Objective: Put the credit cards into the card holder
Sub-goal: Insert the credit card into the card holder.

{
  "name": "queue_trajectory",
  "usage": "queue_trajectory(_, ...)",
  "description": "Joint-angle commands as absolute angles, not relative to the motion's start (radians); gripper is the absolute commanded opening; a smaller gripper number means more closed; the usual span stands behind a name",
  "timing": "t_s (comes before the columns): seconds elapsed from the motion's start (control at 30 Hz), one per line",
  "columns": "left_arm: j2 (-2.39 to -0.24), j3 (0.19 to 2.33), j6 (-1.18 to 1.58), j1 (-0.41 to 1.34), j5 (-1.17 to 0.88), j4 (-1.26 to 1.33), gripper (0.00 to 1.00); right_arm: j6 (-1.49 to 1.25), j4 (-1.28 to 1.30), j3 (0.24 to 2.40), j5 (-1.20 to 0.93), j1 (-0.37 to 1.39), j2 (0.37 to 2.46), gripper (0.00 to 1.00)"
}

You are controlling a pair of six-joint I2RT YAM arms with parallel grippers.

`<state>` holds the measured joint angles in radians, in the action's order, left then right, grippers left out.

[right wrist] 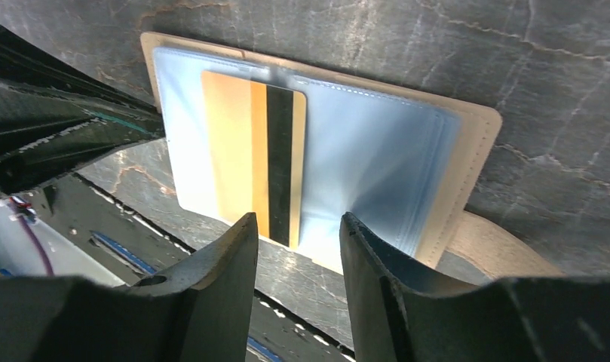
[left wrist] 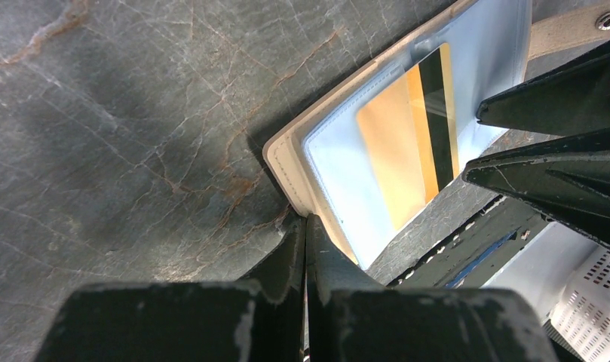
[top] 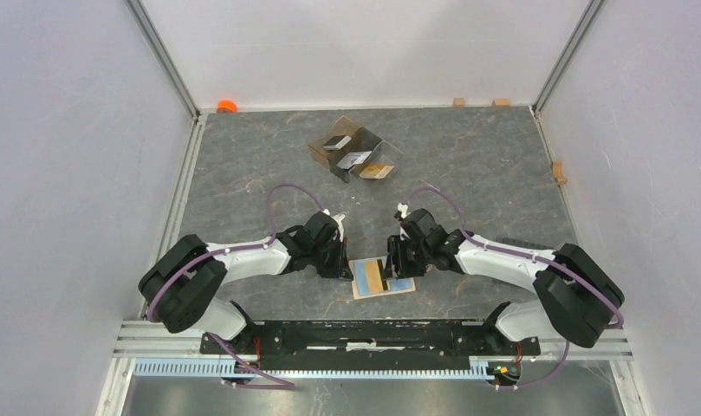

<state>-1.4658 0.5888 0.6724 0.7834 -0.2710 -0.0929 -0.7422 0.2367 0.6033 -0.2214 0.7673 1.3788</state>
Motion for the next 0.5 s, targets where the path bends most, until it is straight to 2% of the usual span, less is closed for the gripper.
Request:
queue_trajectory(0.0,-1.503,0.552,0.667,0.787,-0.185,-0.155,0.02,-0.669,0.319,0.62,-0.151,0.764,1.365,0.49)
queue_trajectory(0.47,-1.518,0.561,0.663,0.787,-0.2,-0.153,0.02,-0.681,0.238,0.68,-0.225,0.832,1.447,0.34)
